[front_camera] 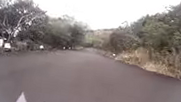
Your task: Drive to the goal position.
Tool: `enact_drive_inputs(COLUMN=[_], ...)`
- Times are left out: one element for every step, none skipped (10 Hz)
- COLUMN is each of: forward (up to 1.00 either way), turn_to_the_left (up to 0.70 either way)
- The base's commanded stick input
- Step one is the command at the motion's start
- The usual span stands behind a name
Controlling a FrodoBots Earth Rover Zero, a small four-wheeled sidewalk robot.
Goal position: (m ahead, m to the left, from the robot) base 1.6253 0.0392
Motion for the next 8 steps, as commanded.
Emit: enact_drive_inputs(forward=[0.50, 0.50, 0.50, 0.50, 0.50, 0.50, 0.50, 0.50], turn_to_the_left=[-0.50, -0.33, 0.00, 0.00, 0.00, 0.00, 0.00, 0.00])
